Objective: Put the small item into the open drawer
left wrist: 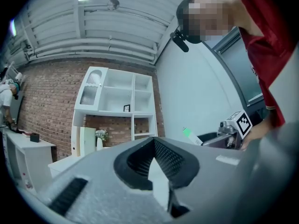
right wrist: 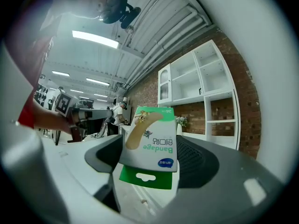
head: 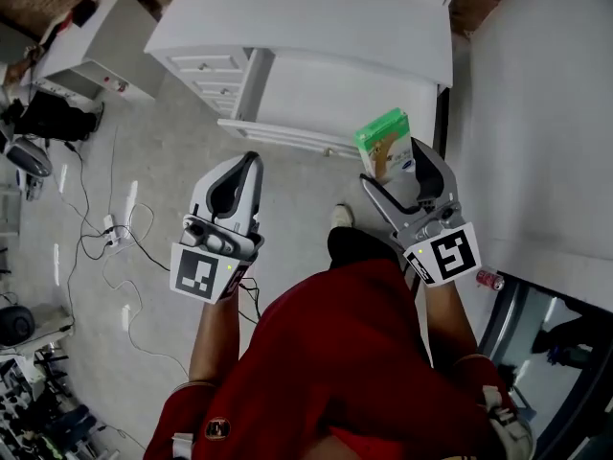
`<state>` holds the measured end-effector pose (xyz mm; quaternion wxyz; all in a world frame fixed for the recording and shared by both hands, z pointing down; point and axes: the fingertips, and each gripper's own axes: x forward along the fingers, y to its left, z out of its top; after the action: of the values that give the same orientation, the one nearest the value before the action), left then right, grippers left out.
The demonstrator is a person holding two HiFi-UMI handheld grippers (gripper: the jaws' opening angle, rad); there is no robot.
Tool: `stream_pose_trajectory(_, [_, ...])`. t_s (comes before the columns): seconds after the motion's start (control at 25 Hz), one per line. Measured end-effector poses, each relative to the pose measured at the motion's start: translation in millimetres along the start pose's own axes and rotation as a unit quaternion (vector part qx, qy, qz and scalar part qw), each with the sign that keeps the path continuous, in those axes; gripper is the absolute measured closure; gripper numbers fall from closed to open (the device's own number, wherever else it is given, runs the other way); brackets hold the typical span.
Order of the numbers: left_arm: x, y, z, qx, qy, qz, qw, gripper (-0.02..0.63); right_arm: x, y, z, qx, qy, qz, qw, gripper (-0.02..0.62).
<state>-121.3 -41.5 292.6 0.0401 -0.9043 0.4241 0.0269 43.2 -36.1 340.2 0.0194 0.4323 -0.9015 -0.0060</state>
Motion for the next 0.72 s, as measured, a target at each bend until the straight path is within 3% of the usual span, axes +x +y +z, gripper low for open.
stream_pose_trajectory(0.16, [63,45,-12,-0.005,0.007,0.01,0.9999,0.606,62,-45,-13,-0.004,0.028,0.026,0.999,0.228])
stream_pose_trajectory(0.52, [99,56,-22,-0.012,0.012,0.009,0.9998,0.606,90,-67,-53,-0.023,0.102,0.047,0.993,0.228])
stream_pose_trajectory(0.72, [132,98,-48,-0.016,0.014,0.002,0.9998,0.606,144,-98,-115,-0.036,0.164,0.047,0.985,0.229])
